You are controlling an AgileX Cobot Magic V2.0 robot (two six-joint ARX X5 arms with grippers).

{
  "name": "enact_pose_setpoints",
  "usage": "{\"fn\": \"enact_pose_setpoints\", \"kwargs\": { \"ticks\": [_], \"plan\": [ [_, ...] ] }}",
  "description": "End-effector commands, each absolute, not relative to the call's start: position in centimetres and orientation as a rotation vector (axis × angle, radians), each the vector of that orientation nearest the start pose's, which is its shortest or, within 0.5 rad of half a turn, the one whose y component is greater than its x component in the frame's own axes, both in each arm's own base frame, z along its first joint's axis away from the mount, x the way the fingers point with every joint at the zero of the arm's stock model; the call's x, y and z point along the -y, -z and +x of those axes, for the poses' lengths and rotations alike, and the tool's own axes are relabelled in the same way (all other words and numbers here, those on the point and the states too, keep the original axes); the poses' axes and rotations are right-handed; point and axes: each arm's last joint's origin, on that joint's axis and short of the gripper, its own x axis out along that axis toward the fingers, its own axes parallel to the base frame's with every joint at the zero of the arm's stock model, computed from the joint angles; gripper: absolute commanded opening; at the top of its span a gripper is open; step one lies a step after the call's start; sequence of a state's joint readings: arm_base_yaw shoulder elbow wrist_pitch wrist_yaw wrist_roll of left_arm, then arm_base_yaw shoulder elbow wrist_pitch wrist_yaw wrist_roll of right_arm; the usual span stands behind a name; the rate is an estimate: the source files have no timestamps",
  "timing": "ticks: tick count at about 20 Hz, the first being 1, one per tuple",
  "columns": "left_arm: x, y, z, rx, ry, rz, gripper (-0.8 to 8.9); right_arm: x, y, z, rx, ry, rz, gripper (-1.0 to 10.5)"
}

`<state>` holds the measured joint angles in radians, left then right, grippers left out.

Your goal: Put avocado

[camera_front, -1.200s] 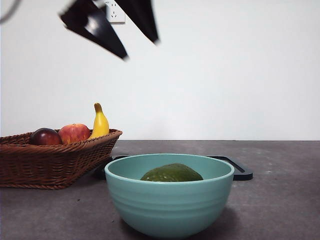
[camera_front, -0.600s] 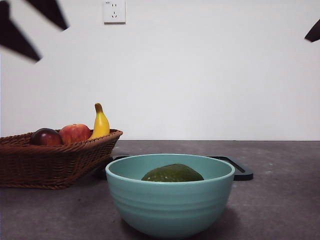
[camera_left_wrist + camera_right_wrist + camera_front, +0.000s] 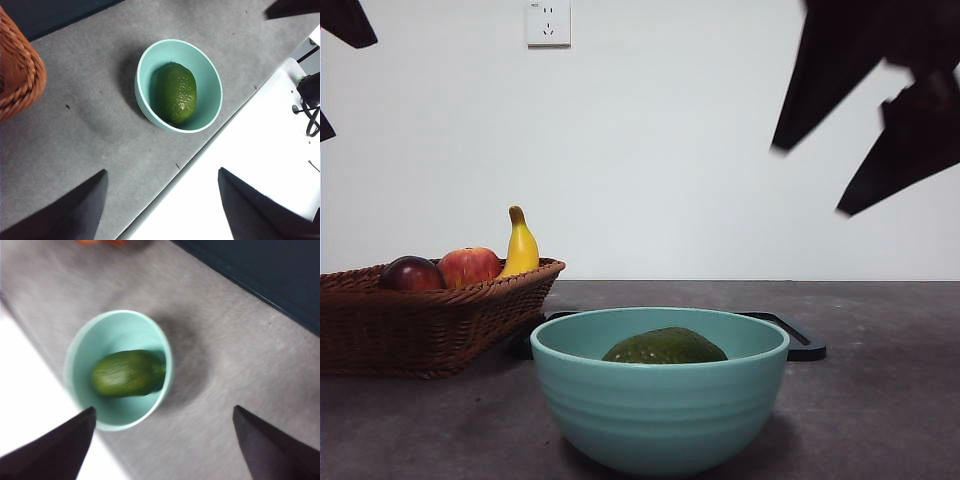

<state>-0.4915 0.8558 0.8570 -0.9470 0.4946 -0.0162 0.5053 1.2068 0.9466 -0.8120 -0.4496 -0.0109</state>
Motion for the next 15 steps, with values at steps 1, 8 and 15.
{"fn": "enact_pose_setpoints", "kwargs": {
  "ticks": [1, 8, 15],
  "plan": [
    [8.3, -29.0, 12.3, -0.978, 0.918, -0.003, 3.43, -13.5, -25.6, 19.8, -1.104, -0.858, -0.076, 4.1],
    [8.3, -29.0, 12.3, -0.977, 0.920, -0.001, 3.43, -18.0, -22.2, 20.9, -1.114, -0.824, -0.201, 3.5],
    [8.3, -28.9, 12.3, -0.979, 0.920, -0.001, 3.43, -20.3, -19.9, 21.3, -1.115, -0.793, -0.244, 2.2]
  ]
}}
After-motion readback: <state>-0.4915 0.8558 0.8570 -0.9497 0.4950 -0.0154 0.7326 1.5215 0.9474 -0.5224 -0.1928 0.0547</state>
